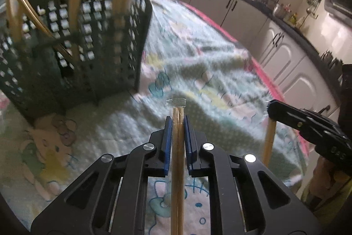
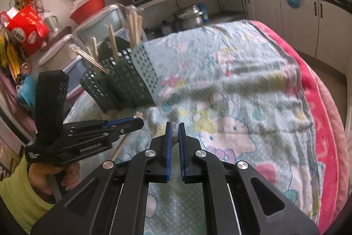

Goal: Organize utensils
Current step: 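Lift the held chopsticks upright with both tools and carry them above the caddy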

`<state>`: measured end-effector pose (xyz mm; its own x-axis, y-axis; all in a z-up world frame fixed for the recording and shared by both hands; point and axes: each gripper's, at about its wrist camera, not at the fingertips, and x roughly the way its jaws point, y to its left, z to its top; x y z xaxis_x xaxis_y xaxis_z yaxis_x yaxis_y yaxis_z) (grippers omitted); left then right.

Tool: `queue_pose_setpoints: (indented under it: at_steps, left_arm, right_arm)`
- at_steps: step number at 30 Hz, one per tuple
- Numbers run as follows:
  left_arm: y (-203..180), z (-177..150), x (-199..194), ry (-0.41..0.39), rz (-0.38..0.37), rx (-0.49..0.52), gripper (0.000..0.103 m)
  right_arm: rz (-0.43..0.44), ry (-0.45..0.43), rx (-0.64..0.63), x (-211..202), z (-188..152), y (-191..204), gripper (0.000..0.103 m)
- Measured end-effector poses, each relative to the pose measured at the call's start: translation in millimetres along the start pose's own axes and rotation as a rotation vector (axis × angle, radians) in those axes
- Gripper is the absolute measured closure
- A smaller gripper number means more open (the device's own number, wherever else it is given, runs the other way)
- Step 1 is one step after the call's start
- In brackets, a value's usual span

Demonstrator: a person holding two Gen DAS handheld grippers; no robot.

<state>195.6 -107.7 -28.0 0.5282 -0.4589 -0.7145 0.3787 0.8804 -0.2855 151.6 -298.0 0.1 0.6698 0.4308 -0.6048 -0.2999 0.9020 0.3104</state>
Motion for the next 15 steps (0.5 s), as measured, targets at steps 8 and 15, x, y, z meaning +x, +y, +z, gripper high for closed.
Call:
queue_pose_setpoints:
  at_steps: [8, 15]
  left_arm:
    - [16.5, 17.1, -56.2, -0.142, 0.003, -0.044, 0.096]
    - [32.9, 22.6, -93.8, -0.236, 0.028, -0.074, 0.096]
  right_arm:
    - [0.044, -0.07, -0.091, -10.5, 25.3, 35.0, 0.098]
    - [0.094, -0.097, -0.17, -14.6, 40.4, 68.8, 0.099]
